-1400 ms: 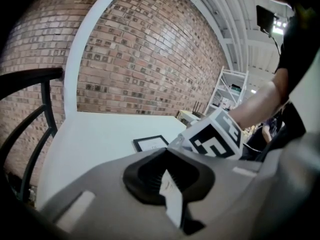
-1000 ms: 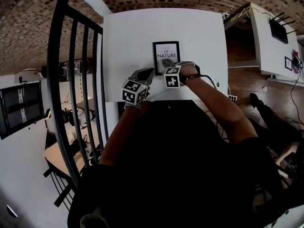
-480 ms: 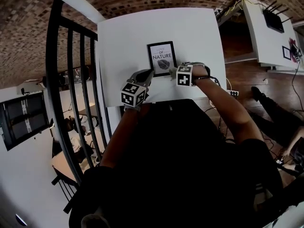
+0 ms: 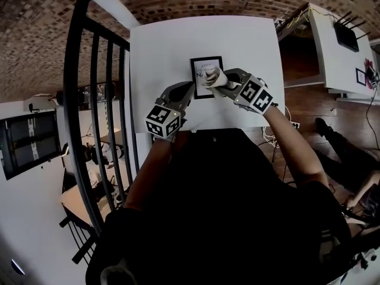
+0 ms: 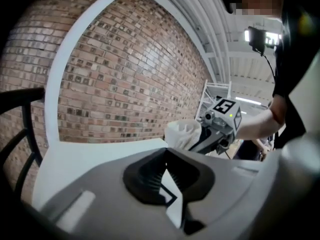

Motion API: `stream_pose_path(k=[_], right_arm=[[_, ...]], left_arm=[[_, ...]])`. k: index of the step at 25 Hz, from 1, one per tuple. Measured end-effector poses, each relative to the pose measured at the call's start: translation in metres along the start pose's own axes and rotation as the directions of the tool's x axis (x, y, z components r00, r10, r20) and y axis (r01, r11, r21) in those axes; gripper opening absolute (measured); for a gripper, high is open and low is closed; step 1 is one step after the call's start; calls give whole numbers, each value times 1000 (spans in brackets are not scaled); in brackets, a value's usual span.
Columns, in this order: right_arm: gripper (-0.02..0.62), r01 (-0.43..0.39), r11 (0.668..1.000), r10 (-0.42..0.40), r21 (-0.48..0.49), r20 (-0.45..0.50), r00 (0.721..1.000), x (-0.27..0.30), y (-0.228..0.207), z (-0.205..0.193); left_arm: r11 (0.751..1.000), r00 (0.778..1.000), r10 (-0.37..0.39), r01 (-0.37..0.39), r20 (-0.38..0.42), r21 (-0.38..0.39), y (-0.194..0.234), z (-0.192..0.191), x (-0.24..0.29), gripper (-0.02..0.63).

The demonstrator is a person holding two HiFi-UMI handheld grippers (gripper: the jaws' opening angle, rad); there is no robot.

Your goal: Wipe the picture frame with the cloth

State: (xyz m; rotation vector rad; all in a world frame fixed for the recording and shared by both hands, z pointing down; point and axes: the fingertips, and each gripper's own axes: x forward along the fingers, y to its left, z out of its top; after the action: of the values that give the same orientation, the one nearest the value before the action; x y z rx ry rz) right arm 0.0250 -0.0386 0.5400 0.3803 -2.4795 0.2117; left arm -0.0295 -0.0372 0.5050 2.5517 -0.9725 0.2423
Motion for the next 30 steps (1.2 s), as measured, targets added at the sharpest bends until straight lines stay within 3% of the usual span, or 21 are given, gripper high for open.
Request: stream_pose_path(k=[5,12,15,23,30], right_arm=[[112,38,998,-48,40,272,961,-41,-3,50],[112,116,993,-120,36,458,881,-86,-1,89],[112,142,989,-142,38,487,862,-97,-2,97],[112,165,985,-163,42,512,843,-105,-5,108],[112,169,984,-175,58,508,843,-106,-9,113]], left_arm=[[999,996,-22,19,87,31,-15,37,-8,1],[987,986,-63,39,152,156,-49,74,-23,0],[981,981,-86,53,172,185,-58,83,-22,0],[969,973,-129,83,192,233,-64,96,-16,1],[966,969,-154,106,192,235,-64,101,-8,0]])
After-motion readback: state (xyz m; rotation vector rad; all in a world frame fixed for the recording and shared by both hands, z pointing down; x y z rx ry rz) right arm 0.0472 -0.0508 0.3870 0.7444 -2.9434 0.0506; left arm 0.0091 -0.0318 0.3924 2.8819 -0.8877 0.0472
